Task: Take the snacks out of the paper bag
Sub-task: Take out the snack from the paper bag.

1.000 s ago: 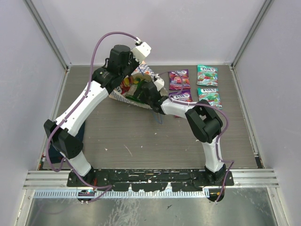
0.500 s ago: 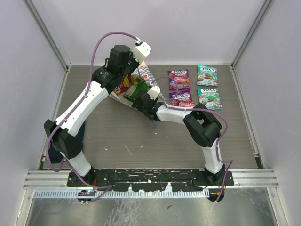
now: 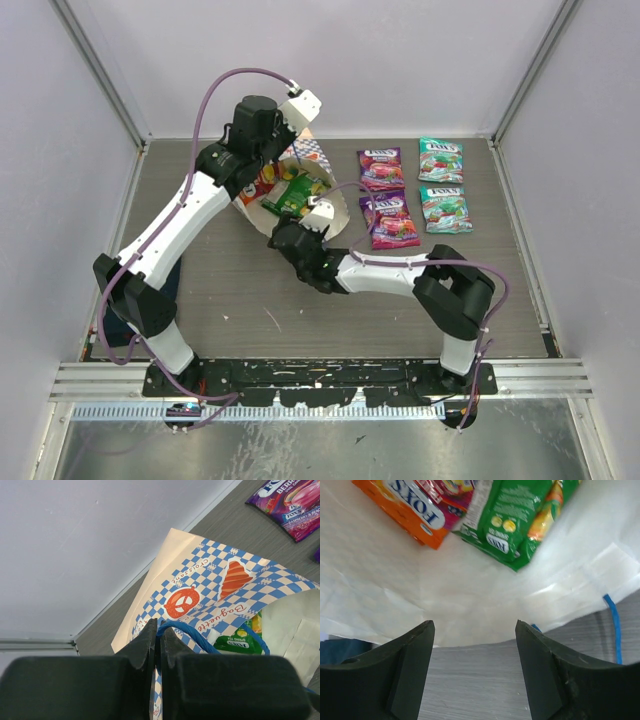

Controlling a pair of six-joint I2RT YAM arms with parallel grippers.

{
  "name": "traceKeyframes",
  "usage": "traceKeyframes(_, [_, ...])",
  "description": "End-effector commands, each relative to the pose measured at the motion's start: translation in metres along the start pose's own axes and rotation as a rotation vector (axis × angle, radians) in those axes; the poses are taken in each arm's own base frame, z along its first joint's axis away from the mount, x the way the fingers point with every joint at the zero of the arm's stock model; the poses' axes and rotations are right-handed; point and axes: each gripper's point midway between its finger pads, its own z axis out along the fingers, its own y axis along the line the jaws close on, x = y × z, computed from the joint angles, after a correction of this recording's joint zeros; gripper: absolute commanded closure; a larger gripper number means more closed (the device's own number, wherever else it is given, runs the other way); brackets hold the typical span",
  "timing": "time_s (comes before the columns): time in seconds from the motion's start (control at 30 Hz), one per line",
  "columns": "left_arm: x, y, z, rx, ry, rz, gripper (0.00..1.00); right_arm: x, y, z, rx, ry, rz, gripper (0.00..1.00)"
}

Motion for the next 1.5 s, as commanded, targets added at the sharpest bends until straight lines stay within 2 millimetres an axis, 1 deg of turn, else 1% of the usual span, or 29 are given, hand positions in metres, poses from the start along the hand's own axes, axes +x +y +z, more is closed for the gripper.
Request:
traceKeyframes(0.0, [-0.03, 0.025, -0.024, -0.054, -0.098, -0.03, 0.95, -0.048, 0.024, 0.002, -0.042, -0.115, 0.069, 0.31])
traceKeyframes(0.13, [-0.029, 0.025, -0.024, -0.054, -0.098, -0.03, 0.95, -0.035, 0.023, 0.02, -0.046, -0.063, 0.119, 0.38])
traceKeyframes(0.27, [-0.03, 0.025, -0.025, -0.054, -0.1, -0.03, 0.95, -0.028, 0.017, 0.047, -0.022, -0.017, 0.154, 0.39])
traceKeyframes(0.37, [-0.03, 0.025, -0.025, -0.054, -0.101, -0.031, 0.95, -0.026, 0.012, 0.067, -0.01, 0.008, 0.177, 0.4])
traceKeyframes(0.43, [-0.03, 0.025, -0.025, -0.054, -0.101, -0.03, 0.95, -0.028, 0.008, 0.076, 0.004, 0.013, 0.185, 0.4])
traceKeyframes(0.53, [-0.03, 0.025, -0.024, -0.053, -0.1, -0.029, 0.95, -0.03, 0.007, 0.088, 0.02, 0.016, 0.188, 0.39])
traceKeyframes(0.7, [-0.03, 0.024, -0.023, -0.052, -0.099, -0.027, 0.95, -0.018, 0.002, 0.105, 0.043, 0.051, 0.178, 0.39])
traceKeyframes(0.8, [-0.03, 0.025, -0.024, -0.053, -0.1, -0.028, 0.95, -0.014, 0.002, 0.114, 0.043, 0.059, 0.179, 0.39])
traceKeyframes(0.87, [-0.03, 0.025, -0.024, -0.054, -0.101, -0.027, 0.95, -0.012, 0.0, 0.12, 0.047, 0.065, 0.175, 0.4])
traceKeyframes(0.93, [-0.03, 0.025, -0.023, -0.054, -0.099, -0.025, 0.95, -0.009, -0.001, 0.124, 0.05, 0.072, 0.169, 0.43])
traceKeyframes(1.03, [-0.029, 0.025, -0.023, -0.054, -0.097, -0.024, 0.95, -0.008, -0.002, 0.125, 0.042, 0.071, 0.163, 0.53])
traceKeyframes(1.13, [-0.029, 0.026, -0.023, -0.057, -0.096, -0.023, 0.95, -0.012, -0.001, 0.122, 0.02, 0.058, 0.156, 0.69])
traceKeyframes(1.2, [-0.029, 0.025, -0.023, -0.057, -0.097, -0.023, 0.95, -0.021, 0.002, 0.116, 0.004, 0.046, 0.15, 0.86])
traceKeyframes(1.23, [-0.029, 0.026, -0.023, -0.058, -0.096, -0.023, 0.95, -0.024, 0.003, 0.113, 0.001, 0.039, 0.148, 0.97])
traceKeyframes(1.27, [-0.029, 0.026, -0.023, -0.059, -0.097, -0.023, 0.95, -0.029, 0.004, 0.109, -0.004, 0.031, 0.146, 0.99])
traceKeyframes(1.4, [-0.028, 0.026, -0.022, -0.063, -0.093, -0.02, 0.95, -0.047, 0.008, 0.091, -0.03, 0.002, 0.134, 0.99])
traceKeyframes(1.47, [-0.029, 0.026, -0.022, -0.064, -0.095, -0.02, 0.95, -0.055, 0.014, 0.077, -0.058, -0.007, 0.117, 0.99])
